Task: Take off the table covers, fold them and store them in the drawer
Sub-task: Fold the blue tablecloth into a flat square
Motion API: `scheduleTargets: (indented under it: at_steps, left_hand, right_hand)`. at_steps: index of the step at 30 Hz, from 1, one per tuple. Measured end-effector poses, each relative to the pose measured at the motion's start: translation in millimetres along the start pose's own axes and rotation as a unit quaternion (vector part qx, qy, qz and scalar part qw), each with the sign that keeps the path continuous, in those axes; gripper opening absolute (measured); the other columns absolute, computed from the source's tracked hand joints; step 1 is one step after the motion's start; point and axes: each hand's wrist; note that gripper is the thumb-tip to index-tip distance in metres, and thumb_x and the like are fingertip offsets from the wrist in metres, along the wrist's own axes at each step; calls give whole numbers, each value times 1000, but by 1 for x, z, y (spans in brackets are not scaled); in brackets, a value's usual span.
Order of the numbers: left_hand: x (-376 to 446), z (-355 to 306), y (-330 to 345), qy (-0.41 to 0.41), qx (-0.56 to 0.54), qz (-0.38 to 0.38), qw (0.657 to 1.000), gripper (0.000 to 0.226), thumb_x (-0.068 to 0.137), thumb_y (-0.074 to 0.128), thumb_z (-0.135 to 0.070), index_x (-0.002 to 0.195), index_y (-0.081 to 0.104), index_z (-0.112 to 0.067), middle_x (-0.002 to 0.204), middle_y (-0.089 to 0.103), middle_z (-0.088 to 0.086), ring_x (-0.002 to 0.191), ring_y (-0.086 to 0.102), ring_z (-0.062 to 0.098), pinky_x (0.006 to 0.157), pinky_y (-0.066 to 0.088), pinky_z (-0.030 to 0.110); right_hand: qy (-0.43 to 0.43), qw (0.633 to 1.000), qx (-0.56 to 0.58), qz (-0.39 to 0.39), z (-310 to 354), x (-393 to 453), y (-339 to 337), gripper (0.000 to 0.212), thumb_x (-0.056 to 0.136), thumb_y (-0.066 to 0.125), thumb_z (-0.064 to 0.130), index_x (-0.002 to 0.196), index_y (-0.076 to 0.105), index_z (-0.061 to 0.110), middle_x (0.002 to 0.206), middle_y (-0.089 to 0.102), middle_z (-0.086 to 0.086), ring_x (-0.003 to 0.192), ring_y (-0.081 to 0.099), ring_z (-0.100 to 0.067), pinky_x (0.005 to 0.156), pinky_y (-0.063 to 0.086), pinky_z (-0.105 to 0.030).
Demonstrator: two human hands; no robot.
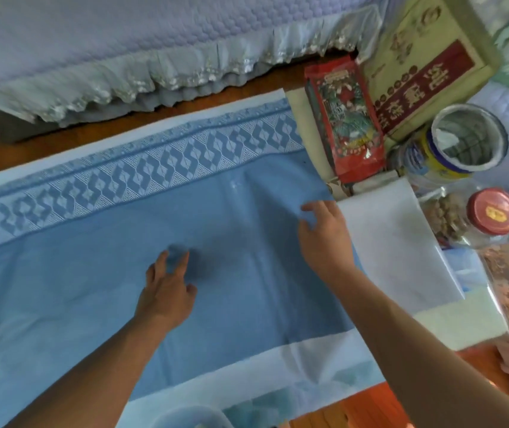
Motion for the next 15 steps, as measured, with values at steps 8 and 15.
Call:
scheduleTargets:
  at_steps: [8,15]
  left_hand:
    - [123,42,-45,-164,-49,-111,979,72,94,23,-76,155,-9,-55,168,-20,-1,155,-14,33,120,2,66]
    - [148,62,-33,-150,-39,-125,980,72,88,12,-82,148,-23,-59,166,-27,-4,152,-25,35,116,-5,71]
  right_hand:
    - [-161,926,-260,220,61,110,131,77,101,33,58,161,1,21,168,-9,-6,153,-11,-32,124,-1,-51]
    - [-179,918,-324,142,36,119,166,79,97,13,69,159,-10,25,166,-22,-3,151,-25,-30,121,-13,-54]
Point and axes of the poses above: each hand's wrist, its own x-axis towards the middle knuckle, its own y-axis out of the palm, z = x × y
